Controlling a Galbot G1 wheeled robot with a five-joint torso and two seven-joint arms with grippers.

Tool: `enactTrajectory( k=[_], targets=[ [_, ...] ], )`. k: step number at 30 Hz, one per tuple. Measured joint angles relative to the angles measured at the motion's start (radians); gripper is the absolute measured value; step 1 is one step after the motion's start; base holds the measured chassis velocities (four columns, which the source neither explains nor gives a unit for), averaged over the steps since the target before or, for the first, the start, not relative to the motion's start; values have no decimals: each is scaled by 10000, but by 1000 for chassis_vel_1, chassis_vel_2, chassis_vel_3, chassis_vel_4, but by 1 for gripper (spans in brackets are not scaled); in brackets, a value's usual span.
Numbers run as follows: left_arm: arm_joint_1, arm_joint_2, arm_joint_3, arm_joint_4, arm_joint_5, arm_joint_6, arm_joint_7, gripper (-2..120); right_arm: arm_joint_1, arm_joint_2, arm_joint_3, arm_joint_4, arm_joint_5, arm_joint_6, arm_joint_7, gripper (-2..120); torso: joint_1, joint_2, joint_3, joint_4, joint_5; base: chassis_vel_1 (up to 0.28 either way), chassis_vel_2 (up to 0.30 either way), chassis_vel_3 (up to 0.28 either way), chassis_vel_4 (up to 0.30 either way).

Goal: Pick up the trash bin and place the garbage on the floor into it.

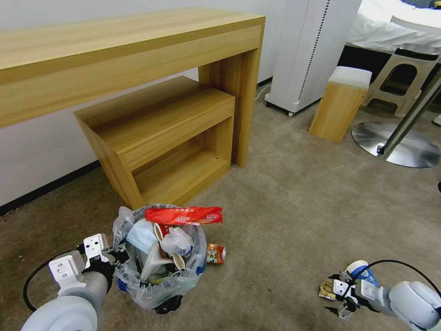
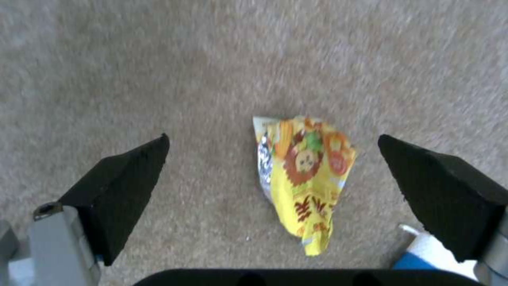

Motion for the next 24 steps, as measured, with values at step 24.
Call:
enactTrajectory(
  k=[24],
  targets=[
    [-281, 202, -69, 260, -301, 14, -17, 1, 716, 519, -251, -1653, -644, 215, 236, 70, 0, 0, 0, 0, 0, 0, 0, 0, 0]
  ],
)
